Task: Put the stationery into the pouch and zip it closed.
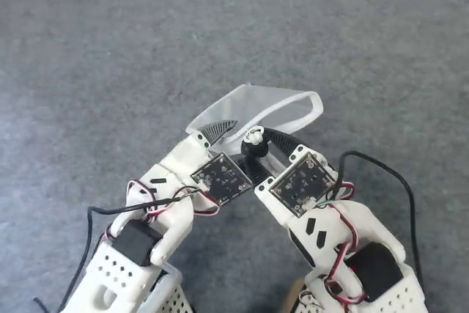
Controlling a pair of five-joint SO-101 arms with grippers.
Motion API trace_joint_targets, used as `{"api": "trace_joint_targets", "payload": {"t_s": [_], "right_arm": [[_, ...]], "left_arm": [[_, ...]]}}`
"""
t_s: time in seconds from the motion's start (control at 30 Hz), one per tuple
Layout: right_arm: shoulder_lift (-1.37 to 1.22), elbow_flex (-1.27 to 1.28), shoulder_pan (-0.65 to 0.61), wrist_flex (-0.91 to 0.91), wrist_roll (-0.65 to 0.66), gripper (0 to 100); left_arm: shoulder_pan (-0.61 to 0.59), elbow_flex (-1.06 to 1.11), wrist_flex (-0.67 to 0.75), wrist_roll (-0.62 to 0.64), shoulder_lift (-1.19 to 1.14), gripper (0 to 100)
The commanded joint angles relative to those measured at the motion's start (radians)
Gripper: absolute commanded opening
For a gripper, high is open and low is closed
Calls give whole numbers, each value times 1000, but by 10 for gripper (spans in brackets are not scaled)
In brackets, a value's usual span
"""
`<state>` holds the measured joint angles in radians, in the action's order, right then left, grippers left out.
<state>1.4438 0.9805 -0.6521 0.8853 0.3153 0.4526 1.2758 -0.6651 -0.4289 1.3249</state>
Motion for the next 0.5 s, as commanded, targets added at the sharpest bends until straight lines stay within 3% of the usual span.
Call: {"api": "trace_joint_targets", "payload": {"t_s": [0.0, 0.27, 0.47], "right_arm": [[24, -77, 10, -4, 26, 6], [10, -72, 16, -44, 2, 6], [-113, -72, 110, -143, -101, 6]], "left_arm": [[2, -19, 40, -8, 17, 126], [-2, -19, 28, -8, 18, 8], [-5, -90, -173, -8, 18, 9]]}}
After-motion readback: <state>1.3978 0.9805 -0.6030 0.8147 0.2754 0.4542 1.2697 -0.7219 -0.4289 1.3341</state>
